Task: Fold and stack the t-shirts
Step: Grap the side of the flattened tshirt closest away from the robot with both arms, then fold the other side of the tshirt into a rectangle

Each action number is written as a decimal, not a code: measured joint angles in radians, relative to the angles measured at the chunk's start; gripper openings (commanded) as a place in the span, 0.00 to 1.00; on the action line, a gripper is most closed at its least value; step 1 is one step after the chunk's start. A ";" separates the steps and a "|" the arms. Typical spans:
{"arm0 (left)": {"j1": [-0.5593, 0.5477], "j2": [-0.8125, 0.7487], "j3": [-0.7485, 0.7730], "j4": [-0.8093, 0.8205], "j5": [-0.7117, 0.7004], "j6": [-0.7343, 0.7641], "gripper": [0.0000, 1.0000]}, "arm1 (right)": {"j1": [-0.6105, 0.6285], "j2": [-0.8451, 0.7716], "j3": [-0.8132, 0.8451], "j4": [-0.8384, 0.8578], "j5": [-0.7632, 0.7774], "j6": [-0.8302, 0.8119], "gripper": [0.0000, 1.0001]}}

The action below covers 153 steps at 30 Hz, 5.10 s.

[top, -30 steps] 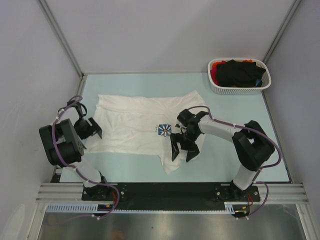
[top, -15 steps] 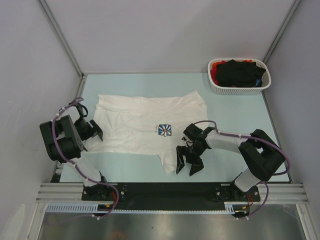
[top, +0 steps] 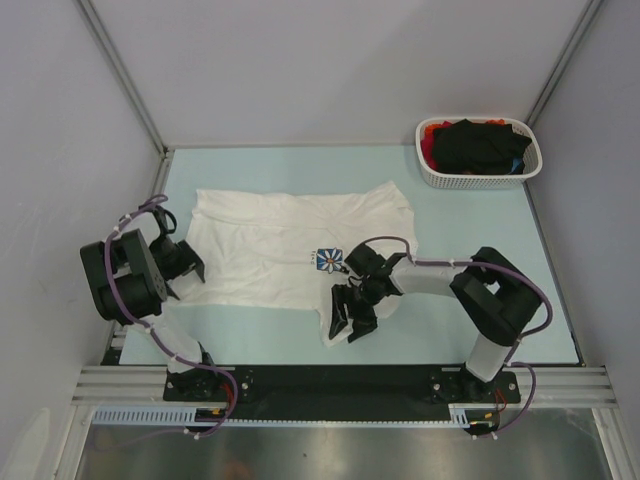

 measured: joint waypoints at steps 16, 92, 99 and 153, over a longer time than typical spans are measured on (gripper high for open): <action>-0.008 0.008 0.011 -0.025 -0.015 0.014 1.00 | 0.040 0.015 0.249 -0.355 0.159 -0.124 0.00; 0.179 -0.323 -0.119 -0.011 0.141 -0.028 0.00 | -0.206 0.071 0.531 -0.729 0.080 -0.394 0.00; 0.144 -0.293 -0.084 0.029 0.178 -0.087 0.00 | -0.261 0.123 0.592 -0.714 0.106 -0.423 0.00; 0.021 0.170 0.427 0.040 0.261 -0.209 1.00 | -0.401 0.469 0.990 -0.593 0.190 -0.425 0.11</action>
